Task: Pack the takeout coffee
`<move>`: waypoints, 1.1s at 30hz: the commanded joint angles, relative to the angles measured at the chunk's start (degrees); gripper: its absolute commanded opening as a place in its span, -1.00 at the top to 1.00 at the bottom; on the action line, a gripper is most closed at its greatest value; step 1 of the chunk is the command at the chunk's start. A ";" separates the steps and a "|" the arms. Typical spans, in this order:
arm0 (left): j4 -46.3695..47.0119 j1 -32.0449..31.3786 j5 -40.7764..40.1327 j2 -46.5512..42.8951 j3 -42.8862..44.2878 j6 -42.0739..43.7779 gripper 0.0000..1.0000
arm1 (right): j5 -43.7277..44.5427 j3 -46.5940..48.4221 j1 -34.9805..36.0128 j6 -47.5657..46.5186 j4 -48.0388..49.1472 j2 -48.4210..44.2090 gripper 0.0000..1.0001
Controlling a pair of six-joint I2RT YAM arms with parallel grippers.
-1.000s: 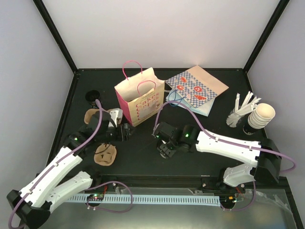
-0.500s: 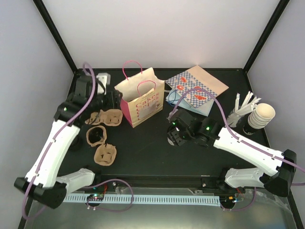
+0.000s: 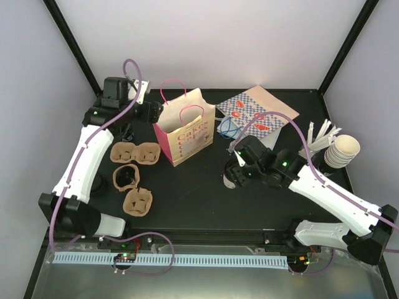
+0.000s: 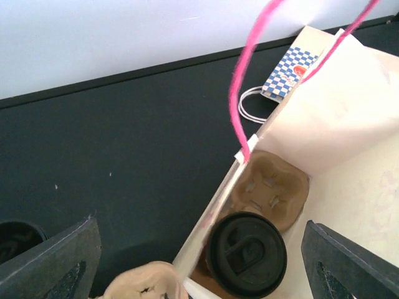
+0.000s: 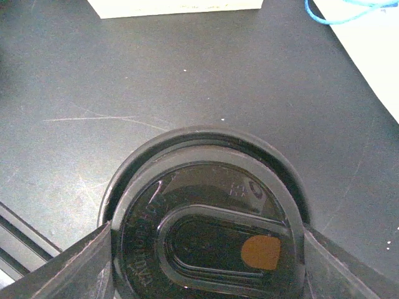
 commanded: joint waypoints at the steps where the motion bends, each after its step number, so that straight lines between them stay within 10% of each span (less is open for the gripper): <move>1: -0.82 5.16 12.59 4.80 5.77 7.25 -0.81 | -3.20 0.64 -1.44 -1.36 -0.15 -1.28 -0.36; 10: 2.14 6.06 18.68 8.89 6.79 13.84 -0.89 | -6.25 1.50 -3.08 -3.75 -0.13 -0.11 -0.36; 21: -0.41 5.96 22.51 17.10 11.81 15.63 -0.49 | -6.50 4.58 -4.05 -4.15 -0.77 0.35 -0.35; 33: -3.29 4.69 23.97 18.92 13.12 17.22 0.73 | -2.70 11.69 -6.31 -3.88 -5.75 -1.82 -0.35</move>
